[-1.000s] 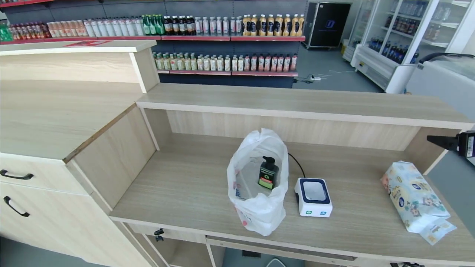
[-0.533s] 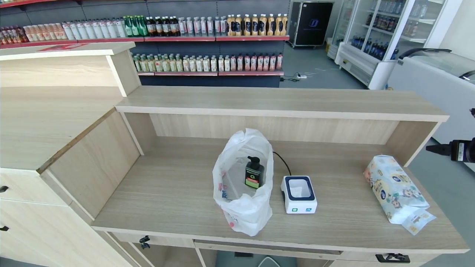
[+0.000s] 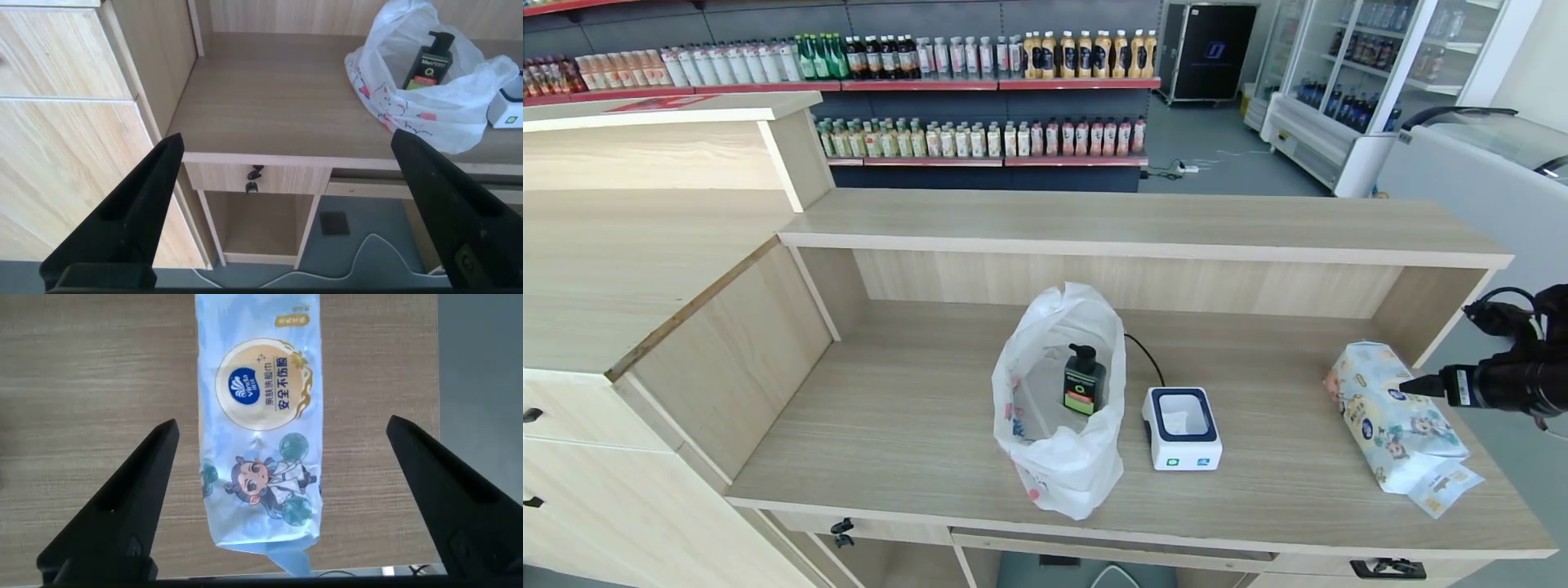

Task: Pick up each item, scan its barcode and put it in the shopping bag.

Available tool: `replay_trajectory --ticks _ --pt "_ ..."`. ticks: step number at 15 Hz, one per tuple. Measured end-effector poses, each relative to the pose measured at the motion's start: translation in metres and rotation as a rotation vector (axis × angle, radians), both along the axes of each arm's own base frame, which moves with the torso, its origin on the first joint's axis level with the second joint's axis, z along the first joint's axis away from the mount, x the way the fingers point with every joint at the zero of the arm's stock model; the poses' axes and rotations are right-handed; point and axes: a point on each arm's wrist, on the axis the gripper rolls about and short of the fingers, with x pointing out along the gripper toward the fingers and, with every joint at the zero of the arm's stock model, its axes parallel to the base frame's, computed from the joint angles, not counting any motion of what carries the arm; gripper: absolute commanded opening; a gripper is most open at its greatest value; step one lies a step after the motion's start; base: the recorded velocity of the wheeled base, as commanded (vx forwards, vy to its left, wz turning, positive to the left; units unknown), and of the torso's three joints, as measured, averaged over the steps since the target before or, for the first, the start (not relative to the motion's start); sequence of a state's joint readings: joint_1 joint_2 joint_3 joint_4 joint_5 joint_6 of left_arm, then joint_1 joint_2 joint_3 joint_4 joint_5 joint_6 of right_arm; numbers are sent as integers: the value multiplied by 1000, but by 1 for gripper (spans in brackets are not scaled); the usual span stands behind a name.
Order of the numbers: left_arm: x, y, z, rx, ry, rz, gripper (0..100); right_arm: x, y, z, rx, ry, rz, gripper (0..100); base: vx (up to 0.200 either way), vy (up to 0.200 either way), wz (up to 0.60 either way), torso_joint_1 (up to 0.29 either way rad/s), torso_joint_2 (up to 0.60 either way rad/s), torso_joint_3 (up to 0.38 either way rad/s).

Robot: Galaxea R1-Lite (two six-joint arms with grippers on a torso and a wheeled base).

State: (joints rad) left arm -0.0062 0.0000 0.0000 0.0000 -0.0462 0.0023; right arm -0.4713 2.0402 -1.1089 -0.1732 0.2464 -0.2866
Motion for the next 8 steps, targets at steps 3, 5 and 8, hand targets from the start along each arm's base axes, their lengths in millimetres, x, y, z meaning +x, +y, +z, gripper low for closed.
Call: replay_trajectory --ticks 3,5,8 --pt "0 0 0 0 0 0 100 7 1 -13 8 23 13 100 0 0 0 0 0 0" --pt "0 0 0 0 0 -1 100 13 2 -20 3 34 32 100 0 0 0 0 0 0" --pt "0 0 0 0 0 0 100 22 9 -32 3 42 57 100 0 0 0 0 0 0"
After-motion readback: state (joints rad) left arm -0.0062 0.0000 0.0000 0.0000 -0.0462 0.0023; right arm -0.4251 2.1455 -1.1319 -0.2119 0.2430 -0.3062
